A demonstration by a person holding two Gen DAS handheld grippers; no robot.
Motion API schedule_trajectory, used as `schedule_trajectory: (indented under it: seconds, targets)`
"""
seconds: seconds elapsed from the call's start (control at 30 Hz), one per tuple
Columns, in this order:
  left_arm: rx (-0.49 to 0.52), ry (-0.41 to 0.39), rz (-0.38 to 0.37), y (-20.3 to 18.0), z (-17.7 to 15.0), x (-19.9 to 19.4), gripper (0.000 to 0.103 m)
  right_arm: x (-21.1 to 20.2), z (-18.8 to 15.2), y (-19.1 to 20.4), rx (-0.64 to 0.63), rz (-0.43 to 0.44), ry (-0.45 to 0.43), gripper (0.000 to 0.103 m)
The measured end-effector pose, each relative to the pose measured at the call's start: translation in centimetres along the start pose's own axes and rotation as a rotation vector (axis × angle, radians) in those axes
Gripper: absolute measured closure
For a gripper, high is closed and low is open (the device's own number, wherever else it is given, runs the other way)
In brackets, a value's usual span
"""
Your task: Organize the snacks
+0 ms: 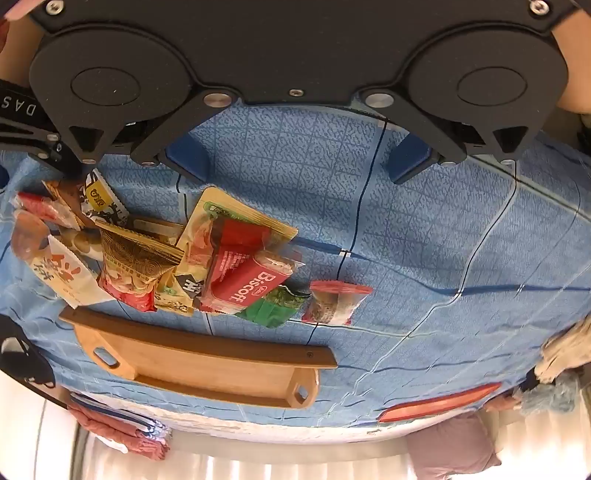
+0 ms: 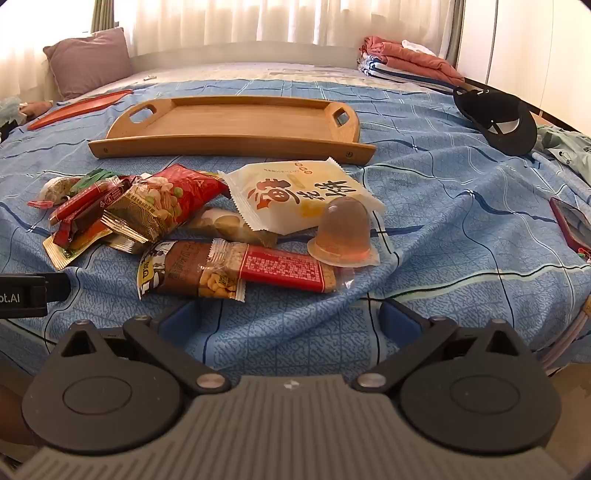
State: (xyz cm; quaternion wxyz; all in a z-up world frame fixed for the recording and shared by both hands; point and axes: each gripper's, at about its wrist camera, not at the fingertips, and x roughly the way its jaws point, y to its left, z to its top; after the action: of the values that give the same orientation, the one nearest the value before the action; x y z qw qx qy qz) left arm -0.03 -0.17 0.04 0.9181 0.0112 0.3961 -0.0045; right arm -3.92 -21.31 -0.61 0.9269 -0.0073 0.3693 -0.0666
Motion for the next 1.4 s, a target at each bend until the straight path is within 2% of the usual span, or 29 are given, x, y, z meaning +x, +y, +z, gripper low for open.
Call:
schedule_trajectory:
  seconds: [1.4]
  targets:
    - [0.03,-0.014,-0.003,-0.05,-0.15,-0.01,0.0,-0.02,0.01,0.09,-0.002,-0.002,0.002,0.0]
